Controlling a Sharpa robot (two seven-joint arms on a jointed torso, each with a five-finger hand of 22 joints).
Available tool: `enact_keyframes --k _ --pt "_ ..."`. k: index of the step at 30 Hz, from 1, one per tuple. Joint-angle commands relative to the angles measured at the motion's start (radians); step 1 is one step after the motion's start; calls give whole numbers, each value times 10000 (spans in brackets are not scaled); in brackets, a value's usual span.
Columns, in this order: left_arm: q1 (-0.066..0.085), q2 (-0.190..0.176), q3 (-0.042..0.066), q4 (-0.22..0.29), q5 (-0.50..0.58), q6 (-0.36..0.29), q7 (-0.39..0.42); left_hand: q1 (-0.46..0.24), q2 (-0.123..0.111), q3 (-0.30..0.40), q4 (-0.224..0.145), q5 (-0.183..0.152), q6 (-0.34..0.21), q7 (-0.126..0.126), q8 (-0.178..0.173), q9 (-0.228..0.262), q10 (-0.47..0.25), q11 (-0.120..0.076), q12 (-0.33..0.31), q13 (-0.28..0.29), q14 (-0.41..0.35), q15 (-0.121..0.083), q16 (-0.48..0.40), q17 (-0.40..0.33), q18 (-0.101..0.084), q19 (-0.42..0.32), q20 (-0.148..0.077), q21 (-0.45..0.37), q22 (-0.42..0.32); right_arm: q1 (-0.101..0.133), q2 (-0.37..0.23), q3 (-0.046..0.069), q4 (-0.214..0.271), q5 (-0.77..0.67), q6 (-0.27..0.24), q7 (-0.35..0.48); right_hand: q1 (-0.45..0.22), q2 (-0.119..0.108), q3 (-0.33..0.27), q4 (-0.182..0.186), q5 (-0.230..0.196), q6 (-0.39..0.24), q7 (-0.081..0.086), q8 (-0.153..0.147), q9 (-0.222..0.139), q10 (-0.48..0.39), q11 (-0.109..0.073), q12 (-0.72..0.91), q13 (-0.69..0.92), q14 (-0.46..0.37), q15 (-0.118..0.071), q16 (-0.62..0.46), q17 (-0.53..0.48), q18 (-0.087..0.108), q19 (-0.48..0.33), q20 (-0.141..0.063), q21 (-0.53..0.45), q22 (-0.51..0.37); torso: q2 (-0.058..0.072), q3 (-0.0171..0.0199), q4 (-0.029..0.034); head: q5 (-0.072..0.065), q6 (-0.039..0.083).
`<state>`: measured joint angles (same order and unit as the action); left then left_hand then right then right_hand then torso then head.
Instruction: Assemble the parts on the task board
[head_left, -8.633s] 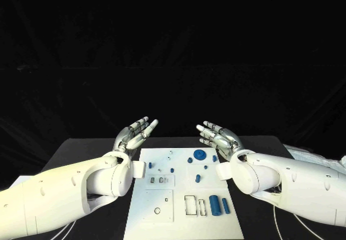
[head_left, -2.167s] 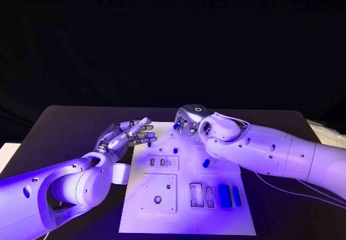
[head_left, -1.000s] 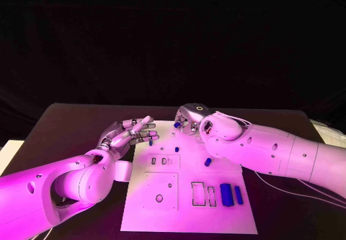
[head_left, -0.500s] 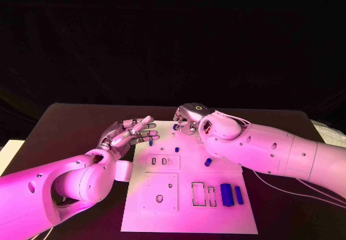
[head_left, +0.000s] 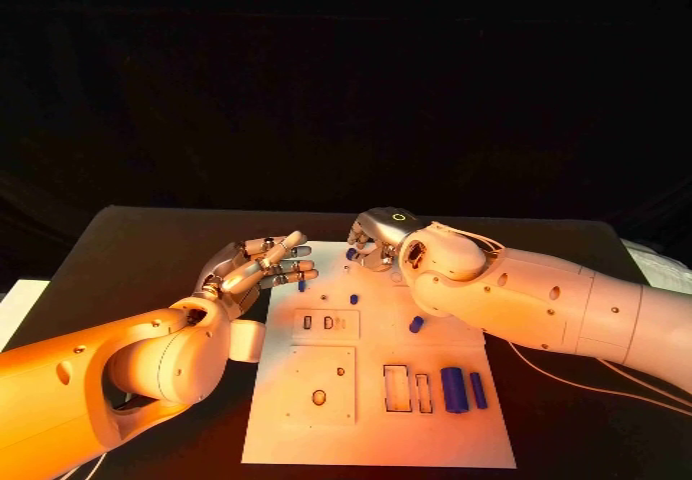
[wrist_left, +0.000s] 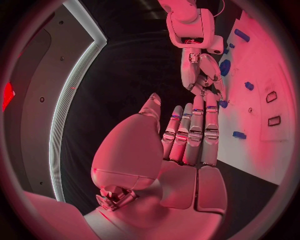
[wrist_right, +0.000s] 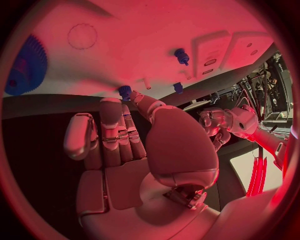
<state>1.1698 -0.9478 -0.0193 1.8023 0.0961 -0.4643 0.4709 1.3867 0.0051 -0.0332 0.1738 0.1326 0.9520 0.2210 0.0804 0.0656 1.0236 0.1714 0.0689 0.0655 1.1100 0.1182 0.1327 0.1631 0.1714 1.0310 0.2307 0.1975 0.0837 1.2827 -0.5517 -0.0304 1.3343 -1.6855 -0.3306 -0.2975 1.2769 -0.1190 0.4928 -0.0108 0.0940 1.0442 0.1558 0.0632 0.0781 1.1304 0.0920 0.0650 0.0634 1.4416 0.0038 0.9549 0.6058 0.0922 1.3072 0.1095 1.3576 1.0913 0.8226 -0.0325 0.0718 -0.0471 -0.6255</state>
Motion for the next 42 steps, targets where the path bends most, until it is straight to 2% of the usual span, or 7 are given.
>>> enact_keyframes --k 1,12,15,17,20,23,42 --pt "18 -4 9 -22 9 210 55 31 87 8 -61 -28 -31 45 -26 -12 -12 41 -37 -16 -9 74 -32 13 101 40 -4 -48 -13 29 -431 57 447 49 -265 -92 113 -95 0 30 44 31 -39 16 -3 64 5 23 3 46 5 -22 -44 58 37 23 52 17 -28 18 -39 -47 38" --pt "23 -95 8 -124 -162 286 119 98 102 -4 -156 -27 -7 13 -51 -5 -4 23 -37 -13 41 55 -70 50 115 129 -12 -65 -28 369 -2860 272 2439 1700 91 -27 -596 -1005 -1458 444 1196 -374 63 -28 -103 1077 -79 394 224 317 -70 946 1116 -121 545 -61 492 918 -122 74 -313 -77 147" --pt "24 -89 8 -155 -213 298 120 117 116 -8 -189 -25 -7 7 -65 -6 -10 17 -41 -13 79 44 -74 70 120 194 -21 -56 -26 397 -3248 282 2454 1864 328 -236 -317 -965 -2078 493 1201 -565 -101 -20 -111 2473 -348 1182 745 430 -249 1513 1876 -170 705 -172 640 1210 -131 123 -357 -52 135" --pt "24 -82 8 -172 -226 301 118 117 116 -8 -189 -25 -7 7 -65 -6 -10 17 -41 -13 79 44 -74 70 120 194 -21 -56 -26 402 -3350 284 2351 1974 477 -357 -40 -960 -2578 484 1239 -629 -251 7 -97 3410 -547 2081 1416 775 -415 2996 4128 -254 940 -338 835 1626 -133 153 -379 -55 117" --pt "23 -66 7 -195 -237 290 123 118 117 -9 -191 -26 -6 6 -66 -6 -10 16 -41 -13 82 43 -74 72 120 200 -22 -55 -26 401 -3381 284 2139 2182 693 -493 555 -527 -3859 947 1408 -695 -323 58 -44 3235 -592 8997 8703 868 -418 4519 6359 -344 1157 -468 1029 2015 -132 157 -371 -84 85" --pt "23 -58 7 -212 -242 296 124 118 118 -10 -192 -26 -6 6 -67 -6 -10 16 -41 -13 84 42 -75 73 120 204 -22 -55 -26 385 -3288 282 1881 2403 837 -554 744 -368 -4251 1554 1476 -779 -194 57 -39 3209 -397 12306 12269 930 -259 5152 7429 -423 1382 -313 1189 2396 -124 140 -370 -93 89" --pt "22 -8 7 -297 -246 351 99 118 122 -14 -199 -26 -10 2 -74 -7 -13 13 -42 -13 91 40 -80 79 120 220 -24 -55 -26 173 -2351 243 1056 2388 1212 -657 930 -122 -4321 1904 1733 -573 -84 123 7 4139 -310 14608 14654 1133 -165 5820 8806 -561 1769 -159 1514 3135 -129 126 -347 -80 33"
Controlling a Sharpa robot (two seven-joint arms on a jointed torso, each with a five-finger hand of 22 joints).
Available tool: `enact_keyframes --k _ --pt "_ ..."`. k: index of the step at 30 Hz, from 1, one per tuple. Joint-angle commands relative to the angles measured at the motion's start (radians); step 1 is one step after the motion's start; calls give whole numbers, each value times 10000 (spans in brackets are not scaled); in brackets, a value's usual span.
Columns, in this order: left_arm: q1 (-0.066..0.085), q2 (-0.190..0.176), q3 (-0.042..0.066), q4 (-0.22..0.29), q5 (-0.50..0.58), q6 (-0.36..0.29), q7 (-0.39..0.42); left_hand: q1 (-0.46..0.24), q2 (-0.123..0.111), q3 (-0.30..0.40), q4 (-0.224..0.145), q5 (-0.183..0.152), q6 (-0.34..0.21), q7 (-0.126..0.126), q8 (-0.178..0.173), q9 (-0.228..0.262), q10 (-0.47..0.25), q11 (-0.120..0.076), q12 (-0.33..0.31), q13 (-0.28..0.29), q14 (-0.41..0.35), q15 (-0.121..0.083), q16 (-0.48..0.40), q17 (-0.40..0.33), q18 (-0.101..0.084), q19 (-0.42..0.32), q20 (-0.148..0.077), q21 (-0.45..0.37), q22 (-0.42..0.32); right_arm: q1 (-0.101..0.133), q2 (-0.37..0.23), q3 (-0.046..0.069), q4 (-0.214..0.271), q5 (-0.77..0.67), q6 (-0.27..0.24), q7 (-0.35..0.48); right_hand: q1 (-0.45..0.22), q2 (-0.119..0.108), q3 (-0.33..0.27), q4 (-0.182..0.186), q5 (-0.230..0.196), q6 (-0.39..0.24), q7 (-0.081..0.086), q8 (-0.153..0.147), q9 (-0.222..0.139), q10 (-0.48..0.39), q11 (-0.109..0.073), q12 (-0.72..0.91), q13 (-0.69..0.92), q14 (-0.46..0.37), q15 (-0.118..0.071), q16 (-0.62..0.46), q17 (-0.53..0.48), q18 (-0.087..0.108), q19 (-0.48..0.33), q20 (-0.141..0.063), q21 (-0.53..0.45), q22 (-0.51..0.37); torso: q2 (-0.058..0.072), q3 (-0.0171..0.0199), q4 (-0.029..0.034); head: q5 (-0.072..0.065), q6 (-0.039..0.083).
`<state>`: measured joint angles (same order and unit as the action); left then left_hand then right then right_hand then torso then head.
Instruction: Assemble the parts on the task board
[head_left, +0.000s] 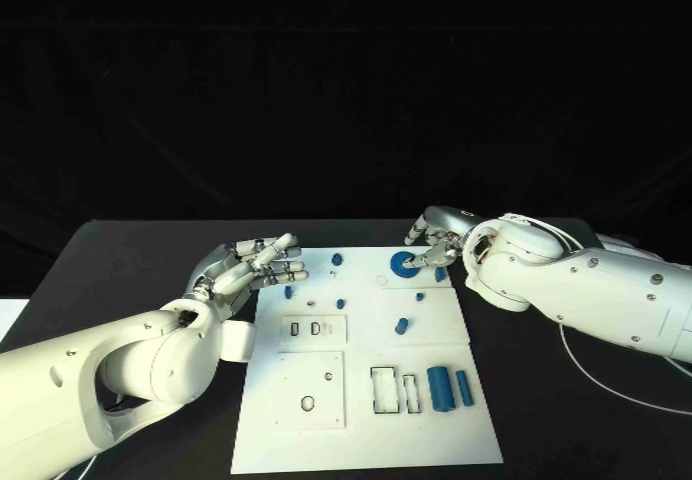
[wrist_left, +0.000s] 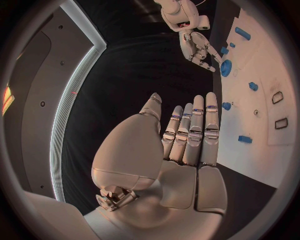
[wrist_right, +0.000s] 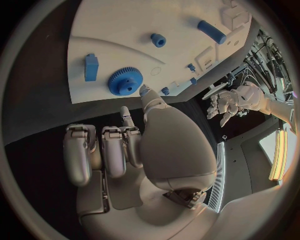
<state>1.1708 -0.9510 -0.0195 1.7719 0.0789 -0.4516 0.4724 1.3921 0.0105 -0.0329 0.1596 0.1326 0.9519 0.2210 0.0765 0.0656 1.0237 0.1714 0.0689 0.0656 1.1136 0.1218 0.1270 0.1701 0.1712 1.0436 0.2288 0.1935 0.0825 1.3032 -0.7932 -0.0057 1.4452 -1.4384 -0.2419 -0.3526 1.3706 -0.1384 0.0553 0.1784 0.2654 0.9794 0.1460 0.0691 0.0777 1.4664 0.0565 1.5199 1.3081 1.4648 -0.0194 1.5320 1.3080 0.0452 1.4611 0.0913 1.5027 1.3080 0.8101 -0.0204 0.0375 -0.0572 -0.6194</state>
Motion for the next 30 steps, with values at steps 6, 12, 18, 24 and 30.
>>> enact_keyframes --k 6,12,18,24,30 --pt "11 24 9 1 -74 237 78 63 68 -17 -57 -26 -10 2 -35 -7 -13 13 -42 -14 55 5 -23 8 122 94 -5 -15 -14 -114 220 -10 -232 -258 480 -159 81 170 126 -64 21 140 8 75 18 821 39 135 2282 908 63 70 1831 -96 244 22 75 997 -3 6 -8 32 -57" --pt "11 17 9 -8 -74 240 72 63 68 -17 -57 -26 -10 2 -35 -7 -13 13 -42 -14 55 5 -23 8 122 94 -5 -15 -14 -175 296 -17 -341 -377 628 -216 112 203 155 -97 18 153 8 73 18 839 39 166 2313 913 63 84 1862 -98 247 21 78 1004 -1 18 -17 64 -75" --pt "11 7 9 -12 -74 243 63 63 68 -17 -57 -26 -10 2 -35 -7 -13 13 -42 -14 55 5 -23 8 122 94 -5 -15 -14 -200 340 -20 -438 -449 569 -259 167 327 254 -156 -1 195 8 72 18 849 38 185 2334 915 63 93 1881 -100 253 21 85 1017 -4 17 -21 62 -77" --pt "11 1 9 -9 -74 249 53 63 68 -17 -57 -26 -10 2 -35 -7 -13 13 -42 -14 55 5 -23 8 122 94 -5 -15 -14 -208 386 -22 -499 -470 594 -278 245 430 385 -243 -69 255 5 76 20 860 35 204 2356 916 60 100 1896 -102 259 19 90 1028 1 23 -17 67 -98" --pt "11 -3 9 -2 -74 252 49 63 68 -17 -57 -26 -10 2 -35 -7 -13 13 -42 -14 55 5 -23 8 122 94 -5 -15 -14 -219 448 -29 -538 -640 578 -331 428 641 756 -458 -363 557 -56 156 53 896 -15 260 2412 923 16 119 1940 -106 273 -11 103 1058 2 21 -24 64 -87"
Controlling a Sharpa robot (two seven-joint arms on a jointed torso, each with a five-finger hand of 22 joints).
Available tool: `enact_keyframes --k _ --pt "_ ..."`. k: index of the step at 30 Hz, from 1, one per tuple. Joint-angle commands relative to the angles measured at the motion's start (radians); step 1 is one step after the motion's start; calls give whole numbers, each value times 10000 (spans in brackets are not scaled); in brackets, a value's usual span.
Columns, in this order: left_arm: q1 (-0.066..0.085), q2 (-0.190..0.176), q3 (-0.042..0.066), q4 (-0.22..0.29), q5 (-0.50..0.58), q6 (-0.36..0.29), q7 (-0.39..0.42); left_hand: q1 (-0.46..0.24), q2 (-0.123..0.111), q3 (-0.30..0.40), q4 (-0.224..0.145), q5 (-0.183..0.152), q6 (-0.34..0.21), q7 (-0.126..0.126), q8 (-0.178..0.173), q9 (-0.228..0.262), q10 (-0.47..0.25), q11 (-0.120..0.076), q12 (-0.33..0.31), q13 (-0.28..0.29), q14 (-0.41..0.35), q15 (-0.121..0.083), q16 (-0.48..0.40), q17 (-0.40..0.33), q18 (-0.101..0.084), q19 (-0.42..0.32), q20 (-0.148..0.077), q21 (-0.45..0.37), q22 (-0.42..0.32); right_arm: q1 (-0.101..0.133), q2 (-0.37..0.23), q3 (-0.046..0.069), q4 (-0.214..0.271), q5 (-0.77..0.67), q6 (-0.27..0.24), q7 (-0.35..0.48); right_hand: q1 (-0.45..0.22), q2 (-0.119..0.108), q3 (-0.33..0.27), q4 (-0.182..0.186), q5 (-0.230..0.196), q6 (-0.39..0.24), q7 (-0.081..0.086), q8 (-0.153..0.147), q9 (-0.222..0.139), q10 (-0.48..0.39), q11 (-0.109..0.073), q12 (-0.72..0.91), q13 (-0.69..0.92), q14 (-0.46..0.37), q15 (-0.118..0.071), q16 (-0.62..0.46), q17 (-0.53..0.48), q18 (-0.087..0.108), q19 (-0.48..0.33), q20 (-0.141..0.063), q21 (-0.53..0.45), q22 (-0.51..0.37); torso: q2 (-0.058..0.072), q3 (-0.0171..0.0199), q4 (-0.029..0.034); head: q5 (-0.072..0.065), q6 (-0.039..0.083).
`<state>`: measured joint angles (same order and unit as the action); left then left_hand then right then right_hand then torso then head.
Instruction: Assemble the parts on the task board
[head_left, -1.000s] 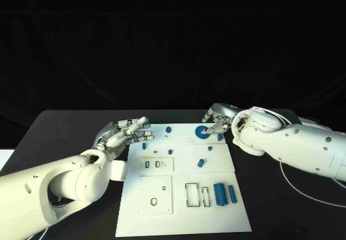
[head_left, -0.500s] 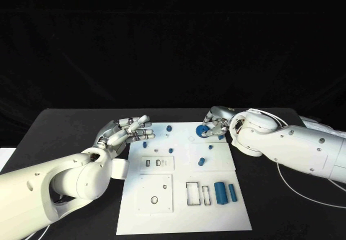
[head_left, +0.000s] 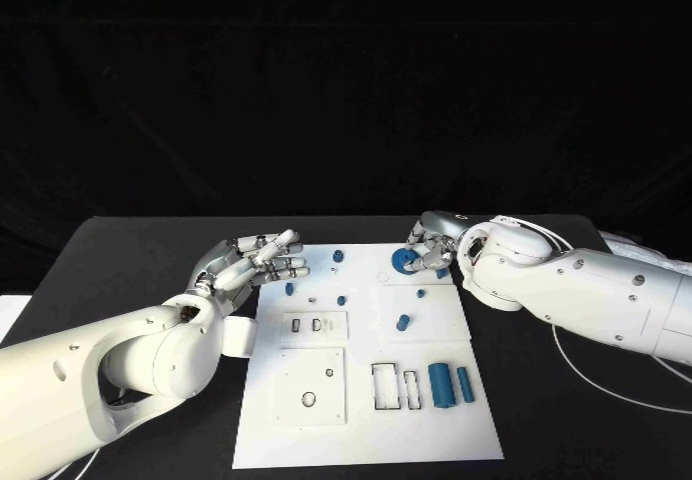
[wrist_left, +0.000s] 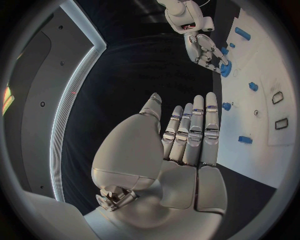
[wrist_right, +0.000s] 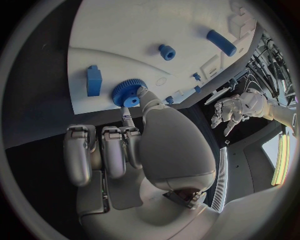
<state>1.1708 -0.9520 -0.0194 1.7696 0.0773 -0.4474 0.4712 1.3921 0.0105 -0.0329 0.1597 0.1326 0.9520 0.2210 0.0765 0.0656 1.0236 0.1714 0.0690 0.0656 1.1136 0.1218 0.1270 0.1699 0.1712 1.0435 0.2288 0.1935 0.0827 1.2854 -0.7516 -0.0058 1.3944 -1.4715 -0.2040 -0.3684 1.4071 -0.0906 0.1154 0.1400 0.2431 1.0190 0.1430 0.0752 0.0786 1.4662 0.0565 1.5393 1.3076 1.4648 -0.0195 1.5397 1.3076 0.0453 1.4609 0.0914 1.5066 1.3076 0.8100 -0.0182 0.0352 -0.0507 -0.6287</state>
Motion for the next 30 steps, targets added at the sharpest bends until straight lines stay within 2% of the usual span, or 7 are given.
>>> enact_keyframes --k 1,5,10,14,22,26,30 --pt "11 7 8 22 -59 209 60 64 68 -17 -57 -26 -10 2 -35 -7 -13 14 -43 -15 56 5 -23 11 122 95 -5 -15 -16 -44 40 -29 -29 -399 166 -187 123 229 266 -132 -218 284 -63 142 65 907 -46 81 2432 926 -7 50 1966 -110 282 -26 70 1078 -1 -2 2 -1 0" --pt "11 6 8 23 -59 213 59 64 68 -17 -57 -26 -10 2 -35 -7 -13 14 -43 -15 56 5 -23 11 122 95 -5 -15 -16 -67 52 -35 35 -834 -111 -179 343 368 641 -397 -445 728 -220 332 151 1007 -179 247 2575 930 -112 58 1988 -116 299 -106 83 1111 -2 0 14 -1 -2" --pt "11 0 8 21 -59 212 59 64 68 -17 -57 -26 -10 2 -35 -7 -13 14 -43 -15 56 5 -23 11 122 95 -5 -15 -16 -101 31 -37 278 -1394 -817 -62 360 470 961 -621 -640 1189 -417 543 259 1046 -353 315 2632 939 -255 77 2037 -140 359 -238 125 1222 -3 -1 6 -5 3" --pt "11 -5 8 20 -59 194 63 56 75 -27 -63 -27 -15 3 -45 -8 -19 14 -45 -16 61 4 -35 19 120 116 -8 -19 -20 -118 -6 -37 610 -1580 -1231 135 211 475 1087 -680 -585 1305 -479 567 286 1046 -411 315 2632 956 -316 108 2119 -164 417 -303 165 1329 -6 -2 8 -10 16" --pt "11 9 8 5 -59 182 70 54 77 -30 -65 -27 -16 3 -48 -8 -21 15 -46 -16 62 4 -37 21 120 122 -9 -20 -20 -39 166 -33 1156 -1551 -1597 317 -334 226 1132 -628 -193 1251 -463 404 251 1046 -408 315 2632 956 -325 106 2116 -174 439 -343 179 1370 -4 -12 47 -19 54" --pt "11 18 8 8 -59 185 71 54 77 -30 -66 -27 -16 3 -48 -8 -21 14 -46 -16 62 4 -38 21 120 123 -9 -21 -21 -2 512 -42 1165 -1421 -1525 375 -600 99 1117 -568 92 1204 -429 304 222 1046 -382 315 2632 949 -306 92 2084 -175 440 -333 178 1371 8 -39 102 -7 51" --pt "11 26 8 1 -59 186 72 53 80 -32 -69 -27 -17 2 -51 -8 -24 14 -47 -16 62 4 -43 24 119 128 -10 -22 -22 -13 887 -84 1028 -1492 -1463 339 -649 91 1119 -551 97 1193 -422 282 215 1046 -376 315 2632 947 -301 86 2070 -172 434 -329 174 1362 8 -36 135 9 24"
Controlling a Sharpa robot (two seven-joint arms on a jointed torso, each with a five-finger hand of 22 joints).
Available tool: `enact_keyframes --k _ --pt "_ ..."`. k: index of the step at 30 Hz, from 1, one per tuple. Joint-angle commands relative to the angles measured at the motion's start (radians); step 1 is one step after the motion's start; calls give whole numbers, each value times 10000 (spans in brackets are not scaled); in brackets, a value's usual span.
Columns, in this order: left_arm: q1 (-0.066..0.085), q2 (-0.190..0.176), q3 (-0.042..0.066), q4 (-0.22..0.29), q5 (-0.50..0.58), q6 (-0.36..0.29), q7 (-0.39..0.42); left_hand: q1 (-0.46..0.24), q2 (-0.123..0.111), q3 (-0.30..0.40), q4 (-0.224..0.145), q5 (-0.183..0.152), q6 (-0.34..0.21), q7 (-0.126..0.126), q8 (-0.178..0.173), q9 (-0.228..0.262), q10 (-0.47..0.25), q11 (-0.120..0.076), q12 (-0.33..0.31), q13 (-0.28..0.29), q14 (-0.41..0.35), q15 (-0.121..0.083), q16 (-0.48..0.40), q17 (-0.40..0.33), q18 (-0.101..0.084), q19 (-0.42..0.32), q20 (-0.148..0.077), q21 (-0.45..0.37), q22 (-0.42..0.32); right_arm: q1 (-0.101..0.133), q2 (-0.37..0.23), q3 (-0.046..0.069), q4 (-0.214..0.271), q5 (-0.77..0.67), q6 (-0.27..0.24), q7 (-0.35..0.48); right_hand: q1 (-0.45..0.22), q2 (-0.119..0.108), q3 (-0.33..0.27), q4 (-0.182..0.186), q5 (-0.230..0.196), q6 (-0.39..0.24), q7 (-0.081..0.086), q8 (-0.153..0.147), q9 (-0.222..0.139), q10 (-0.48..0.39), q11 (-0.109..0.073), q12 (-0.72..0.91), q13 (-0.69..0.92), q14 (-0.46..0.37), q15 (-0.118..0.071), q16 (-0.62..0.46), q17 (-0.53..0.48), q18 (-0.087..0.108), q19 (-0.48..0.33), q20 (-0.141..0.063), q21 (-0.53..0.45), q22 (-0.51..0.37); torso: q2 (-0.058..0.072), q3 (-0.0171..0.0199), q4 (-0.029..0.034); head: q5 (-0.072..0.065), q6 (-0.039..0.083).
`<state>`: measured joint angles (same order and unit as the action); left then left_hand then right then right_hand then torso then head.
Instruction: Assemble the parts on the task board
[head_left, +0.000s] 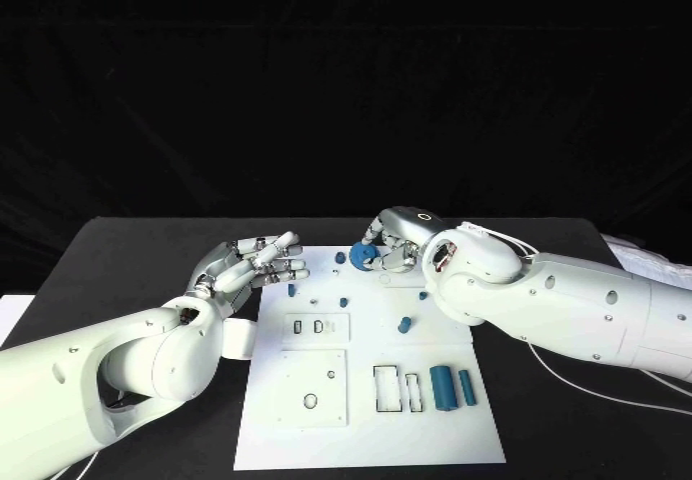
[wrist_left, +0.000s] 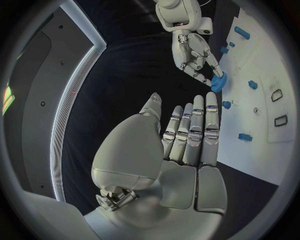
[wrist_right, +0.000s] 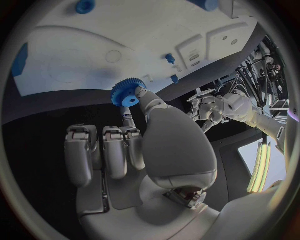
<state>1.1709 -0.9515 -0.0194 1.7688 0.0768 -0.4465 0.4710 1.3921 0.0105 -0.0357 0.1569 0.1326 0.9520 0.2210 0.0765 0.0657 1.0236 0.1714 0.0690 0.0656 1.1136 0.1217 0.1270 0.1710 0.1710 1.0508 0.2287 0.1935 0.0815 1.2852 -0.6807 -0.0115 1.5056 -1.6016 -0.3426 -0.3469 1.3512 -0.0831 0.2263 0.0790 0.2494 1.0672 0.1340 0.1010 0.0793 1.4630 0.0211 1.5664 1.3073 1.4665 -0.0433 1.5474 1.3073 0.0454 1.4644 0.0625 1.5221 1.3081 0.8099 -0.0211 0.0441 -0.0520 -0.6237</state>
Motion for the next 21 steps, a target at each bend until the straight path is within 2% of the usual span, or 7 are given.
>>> enact_keyframes --k 1,3,11,21 --pt "11 23 8 9 -54 179 75 54 80 -4 -41 -27 -17 2 -51 -8 -24 14 -47 -16 62 4 -43 12 120 55 -8 -23 -10 -20 280 -46 -137 -203 -46 112 -91 16 10 60 34 711 -332 23 208 1078 -22 44 2635 930 -63 9 2072 -173 399 -41 19 1356 10 -9 42 39 -28" --pt "11 28 8 9 -54 181 75 54 80 -4 -41 -27 -17 2 -51 -8 -24 14 -47 -16 62 4 -43 12 120 55 -8 -23 -10 -49 478 -87 -249 -220 11 88 -112 18 16 67 32 703 -330 10 204 1078 -20 44 2635 925 -60 -1 2049 -172 397 -38 17 1352 13 -18 60 41 -36" --pt "11 49 8 4 -54 189 75 53 82 -7 -45 -28 -18 -1 -54 -9 -27 13 -48 -17 62 4 -49 15 120 62 -9 -25 -12 -205 1109 -204 -730 -267 270 8 -149 23 36 75 0 678 -319 -25 194 1078 -12 44 2635 914 -52 -23 1996 -169 390 -32 11 1338 10 -13 48 119 -80" --pt "12 55 8 1 -54 193 72 53 82 -7 -45 -28 -18 -1 -54 -9 -27 13 -48 -17 62 4 -49 15 120 62 -9 -25 -12 -318 1386 -243 -1023 -284 533 -20 -195 19 52 82 -53 653 -304 -65 182 1075 1 38 2631 910 -43 -30 1979 -170 391 -23 11 1341 12 8 3 185 -121"
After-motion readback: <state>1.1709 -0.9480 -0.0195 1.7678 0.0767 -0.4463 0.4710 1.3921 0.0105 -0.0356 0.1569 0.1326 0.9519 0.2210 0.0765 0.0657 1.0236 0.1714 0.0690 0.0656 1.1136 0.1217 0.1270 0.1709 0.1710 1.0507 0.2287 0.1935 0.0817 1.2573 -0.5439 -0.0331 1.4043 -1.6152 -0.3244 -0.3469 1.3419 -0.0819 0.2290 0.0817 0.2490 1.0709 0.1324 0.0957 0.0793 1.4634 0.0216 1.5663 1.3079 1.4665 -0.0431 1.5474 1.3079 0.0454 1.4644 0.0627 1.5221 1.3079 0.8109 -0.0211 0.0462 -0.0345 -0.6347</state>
